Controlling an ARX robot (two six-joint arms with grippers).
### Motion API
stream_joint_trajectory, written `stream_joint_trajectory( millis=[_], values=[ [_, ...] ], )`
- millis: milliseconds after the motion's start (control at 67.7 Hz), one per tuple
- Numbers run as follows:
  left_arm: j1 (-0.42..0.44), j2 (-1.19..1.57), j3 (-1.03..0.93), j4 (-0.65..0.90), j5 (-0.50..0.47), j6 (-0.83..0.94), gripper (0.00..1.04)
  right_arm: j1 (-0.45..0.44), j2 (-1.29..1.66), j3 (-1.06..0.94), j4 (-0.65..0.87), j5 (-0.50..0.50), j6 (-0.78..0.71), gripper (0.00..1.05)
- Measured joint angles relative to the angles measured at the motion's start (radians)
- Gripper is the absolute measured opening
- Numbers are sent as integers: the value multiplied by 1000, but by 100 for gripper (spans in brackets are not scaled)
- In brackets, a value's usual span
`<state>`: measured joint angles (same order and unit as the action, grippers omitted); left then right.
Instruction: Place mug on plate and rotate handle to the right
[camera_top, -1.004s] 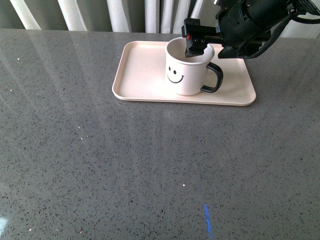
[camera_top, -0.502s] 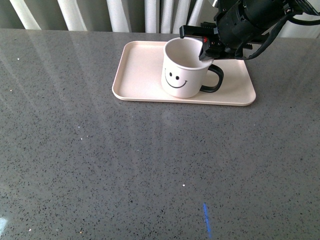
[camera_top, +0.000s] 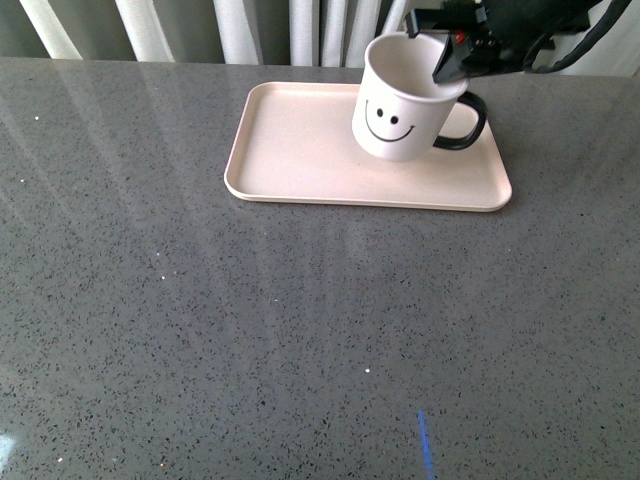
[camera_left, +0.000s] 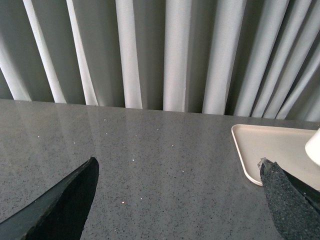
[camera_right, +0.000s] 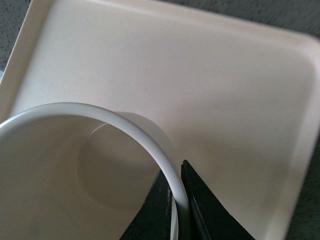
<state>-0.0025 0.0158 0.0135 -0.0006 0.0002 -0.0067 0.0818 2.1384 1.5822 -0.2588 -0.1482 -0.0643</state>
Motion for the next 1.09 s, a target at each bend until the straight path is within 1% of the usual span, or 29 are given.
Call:
stream_joint_trajectory(
  millis=[148,266,355,620,1093],
  values=[
    [0,0,0,0,0,0,95,-22,-6,34,-33,-73,-124,2],
    [0,0,0,0,0,0,95,-26,1,46,-60,-108,-223,2],
    [0,0,0,0,0,0,95,-21,13,51,-72,-108,-268,2],
    [0,0,0,0,0,0,95,-5,84,76,-76,-80,-291,2],
    [0,0,0,0,0,0,95,13,127,121,-92,-81,-298,2]
  ],
)
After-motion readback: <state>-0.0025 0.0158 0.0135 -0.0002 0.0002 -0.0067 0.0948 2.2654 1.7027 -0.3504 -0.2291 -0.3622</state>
